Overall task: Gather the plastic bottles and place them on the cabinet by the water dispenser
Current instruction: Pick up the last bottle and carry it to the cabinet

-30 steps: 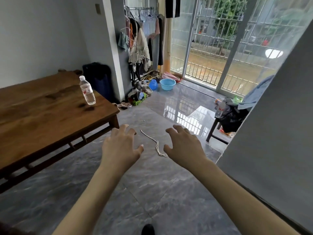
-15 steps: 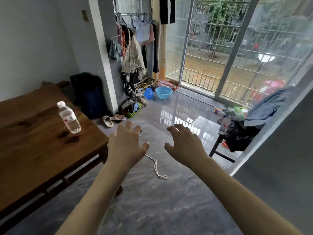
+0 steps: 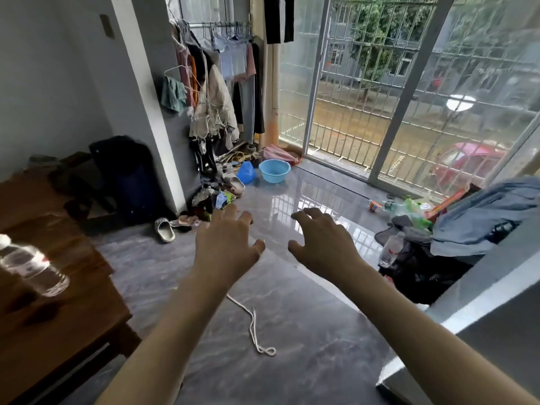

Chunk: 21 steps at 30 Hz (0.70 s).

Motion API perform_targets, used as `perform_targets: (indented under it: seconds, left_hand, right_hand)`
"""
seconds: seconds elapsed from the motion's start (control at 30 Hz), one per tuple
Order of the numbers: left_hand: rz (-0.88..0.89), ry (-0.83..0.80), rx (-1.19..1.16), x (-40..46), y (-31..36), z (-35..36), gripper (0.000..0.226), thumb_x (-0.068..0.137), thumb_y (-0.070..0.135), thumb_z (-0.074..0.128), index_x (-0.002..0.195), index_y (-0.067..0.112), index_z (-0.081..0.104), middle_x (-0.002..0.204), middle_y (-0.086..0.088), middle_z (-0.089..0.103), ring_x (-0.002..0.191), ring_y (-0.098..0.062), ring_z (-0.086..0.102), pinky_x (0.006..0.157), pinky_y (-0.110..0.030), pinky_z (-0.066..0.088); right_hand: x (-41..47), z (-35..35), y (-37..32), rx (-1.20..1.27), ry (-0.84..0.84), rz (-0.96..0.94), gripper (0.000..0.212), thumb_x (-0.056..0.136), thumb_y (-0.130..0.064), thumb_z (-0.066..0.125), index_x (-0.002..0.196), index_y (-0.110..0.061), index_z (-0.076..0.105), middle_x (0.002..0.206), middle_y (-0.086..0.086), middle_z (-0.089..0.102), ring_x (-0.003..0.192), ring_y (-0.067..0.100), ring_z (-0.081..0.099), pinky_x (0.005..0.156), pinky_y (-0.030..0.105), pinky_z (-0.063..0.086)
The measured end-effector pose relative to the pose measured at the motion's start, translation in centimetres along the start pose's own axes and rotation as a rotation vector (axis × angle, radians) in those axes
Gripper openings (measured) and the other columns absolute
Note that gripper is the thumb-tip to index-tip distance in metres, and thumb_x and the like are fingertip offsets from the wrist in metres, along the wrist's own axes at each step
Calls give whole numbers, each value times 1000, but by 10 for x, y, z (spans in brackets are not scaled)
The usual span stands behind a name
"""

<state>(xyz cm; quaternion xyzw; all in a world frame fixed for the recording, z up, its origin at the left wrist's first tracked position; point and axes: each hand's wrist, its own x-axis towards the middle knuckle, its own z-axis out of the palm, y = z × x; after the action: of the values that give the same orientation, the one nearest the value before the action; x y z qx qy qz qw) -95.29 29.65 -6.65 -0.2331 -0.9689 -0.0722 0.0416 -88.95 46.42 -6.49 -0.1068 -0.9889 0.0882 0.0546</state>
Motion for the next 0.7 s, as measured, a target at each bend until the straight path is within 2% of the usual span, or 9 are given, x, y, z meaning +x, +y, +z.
perform_targets:
  seconds: [0.1, 0.27, 0.43, 0.7]
  left_hand:
    - [2, 9, 5, 60, 21, 7, 52, 92, 54, 55, 135, 24, 53, 148, -4, 44, 134, -26, 43, 103, -45, 42]
    - [-33, 40, 40, 136, 35, 13, 50, 92, 54, 55, 131, 23, 55, 143, -2, 47, 127, -26, 47, 96, -42, 43]
    - [-108, 13, 68, 194, 32, 25, 53, 93, 55, 52, 136, 23, 52, 143, -1, 45, 127, -26, 45, 95, -43, 42]
    - [-225, 19, 3, 285, -4, 49, 50, 91, 55, 55, 132, 26, 56, 141, 2, 46, 128, -23, 44, 100, -43, 40]
  right_hand:
    - [56, -4, 34, -9, 1, -21, 58, 90, -41, 56, 143, -22, 44, 148, 4, 45, 130, 27, 48, 99, 45, 46]
    - [139, -2, 68, 12, -5, -66, 59, 89, -44, 60, 142, -22, 46, 149, 5, 46, 129, 27, 50, 99, 48, 51]
    - [203, 11, 81, 17, -40, -139, 60, 89, -44, 59, 143, -24, 44, 150, 4, 44, 130, 25, 49, 98, 47, 51]
    - [318, 39, 77, 40, -85, -238, 59, 88, -43, 60, 142, -25, 45, 147, 2, 46, 124, 24, 51, 94, 44, 53]
